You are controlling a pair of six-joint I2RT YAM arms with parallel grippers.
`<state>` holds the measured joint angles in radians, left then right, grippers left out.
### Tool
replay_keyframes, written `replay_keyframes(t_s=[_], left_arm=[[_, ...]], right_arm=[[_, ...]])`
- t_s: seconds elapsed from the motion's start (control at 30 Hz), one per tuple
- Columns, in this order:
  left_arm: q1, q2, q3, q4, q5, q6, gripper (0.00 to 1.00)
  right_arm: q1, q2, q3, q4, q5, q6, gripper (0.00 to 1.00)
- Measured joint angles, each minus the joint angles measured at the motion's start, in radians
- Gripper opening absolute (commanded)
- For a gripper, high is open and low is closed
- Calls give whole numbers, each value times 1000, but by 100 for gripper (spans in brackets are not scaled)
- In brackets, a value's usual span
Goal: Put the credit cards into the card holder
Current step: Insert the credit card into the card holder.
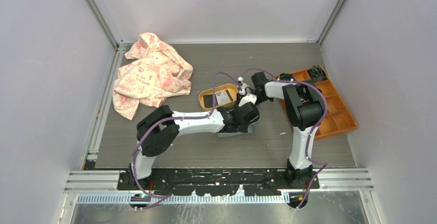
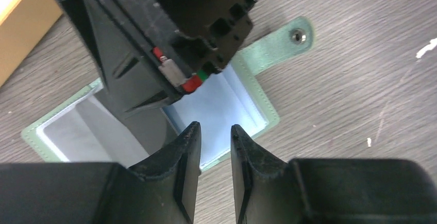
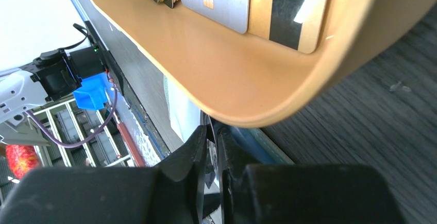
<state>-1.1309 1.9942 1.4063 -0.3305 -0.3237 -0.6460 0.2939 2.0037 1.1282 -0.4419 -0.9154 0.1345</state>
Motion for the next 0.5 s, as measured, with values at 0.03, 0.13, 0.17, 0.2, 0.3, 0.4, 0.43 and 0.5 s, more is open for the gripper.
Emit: replay_keyframes(t_s=[0.03,0.13,0.17,0.2,0.3,0.4,0.43,0.5], left_arm=[[2,1,2,-10,-8,0,31],[13,1,2,-38,-18,-2,35],[20,1,1,-39,-15,-6,36],[25,1,1,-37,-15,-8,37],[46,1,-10,-36,-16,-20,38],[63,-4,-24,-37,-14,-32,38],[66,-7,-26,-36,-14,-33,38],[68,-13,-33,-34,-14,-34,38]], right_arm=[[0,0,0,0,1,0,18],[1,0,2,-3,2,-1,19],[1,0,2,-3,2,-1,20],[2,2,2,-3,3,-1,21],[2,4,3,-4,6,-2,24],[2,6,4,-4,7,-5,25],[2,6,6,-4,8,-5,25],[2,6,7,-5,8,-5,25]])
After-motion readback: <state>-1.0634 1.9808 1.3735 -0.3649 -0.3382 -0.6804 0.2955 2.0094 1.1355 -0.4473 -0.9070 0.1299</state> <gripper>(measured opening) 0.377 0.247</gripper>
